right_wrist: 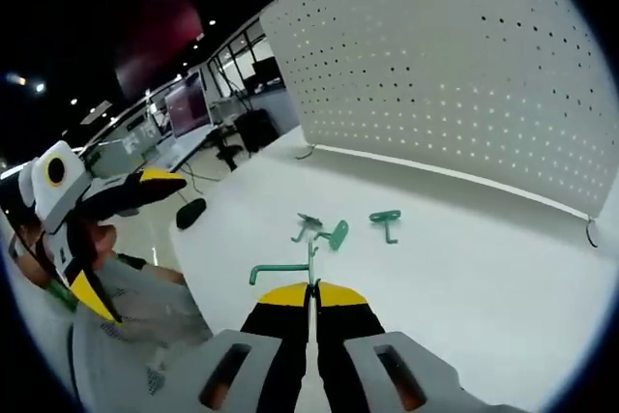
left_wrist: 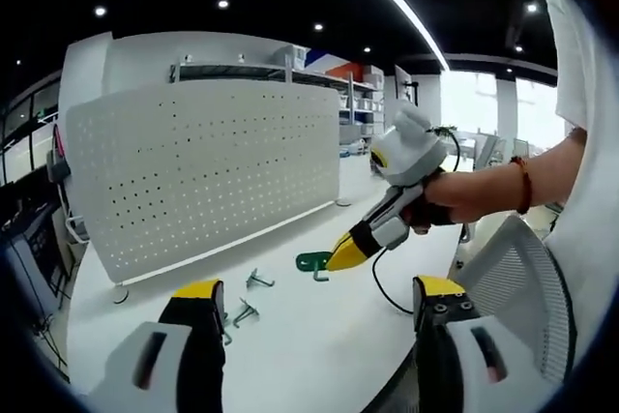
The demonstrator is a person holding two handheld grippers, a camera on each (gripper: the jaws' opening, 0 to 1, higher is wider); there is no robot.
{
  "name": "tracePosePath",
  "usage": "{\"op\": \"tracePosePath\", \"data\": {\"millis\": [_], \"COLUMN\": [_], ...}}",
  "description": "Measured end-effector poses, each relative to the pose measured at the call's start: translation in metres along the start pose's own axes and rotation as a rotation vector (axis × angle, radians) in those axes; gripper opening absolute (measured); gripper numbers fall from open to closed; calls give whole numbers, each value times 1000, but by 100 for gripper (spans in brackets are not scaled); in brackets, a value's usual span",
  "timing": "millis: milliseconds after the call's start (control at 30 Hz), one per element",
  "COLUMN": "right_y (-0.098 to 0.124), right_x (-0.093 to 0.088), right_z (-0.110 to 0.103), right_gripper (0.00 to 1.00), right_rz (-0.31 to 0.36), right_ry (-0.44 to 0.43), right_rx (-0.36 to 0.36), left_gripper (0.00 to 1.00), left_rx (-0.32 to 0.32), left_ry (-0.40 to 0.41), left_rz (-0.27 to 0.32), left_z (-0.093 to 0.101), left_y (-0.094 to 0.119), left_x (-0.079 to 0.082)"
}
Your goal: Insert the hook assembly into the mounting plate slot until the hook locks in place.
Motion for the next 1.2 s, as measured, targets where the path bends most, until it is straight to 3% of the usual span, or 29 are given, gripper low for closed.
{"op": "tracePosePath", "data": {"millis": [100, 333, 500, 667, 1200], "right_y": [4, 8, 12, 18, 39], "right_x": [3, 1, -3, -4, -5], "right_z": [-3, -10, -15, -21, -30], "right_gripper": [0, 0, 0, 0, 0], "right_rz": [10, 0, -13, -26, -62], "right_ry": [6, -13, -28, -42, -34], "right_rx": [4, 23, 39, 63, 133], "left_gripper": [73, 66, 59, 55, 31], "left_rx": [-4, -1, 0, -7, -49], "left_ry": [-27, -44, -69, -101, -208], "left_rz": [8, -1, -37, -51, -64], "left_z": [3, 4, 8, 14, 40], "left_y": [-1, -3, -6, -7, -17], "left_x": [3, 3, 1, 2, 5]}}
Point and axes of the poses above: the point that each gripper's makers call its tool centre point, and the gripper's own axes: y roughly backward along the fingers, z roughly to its right, x roughly out of its top, the point moved 2 cm from there along y, roughly backward along the fingers, and after that the axes turned 4 degrees about -x, right-handed, at the moved point
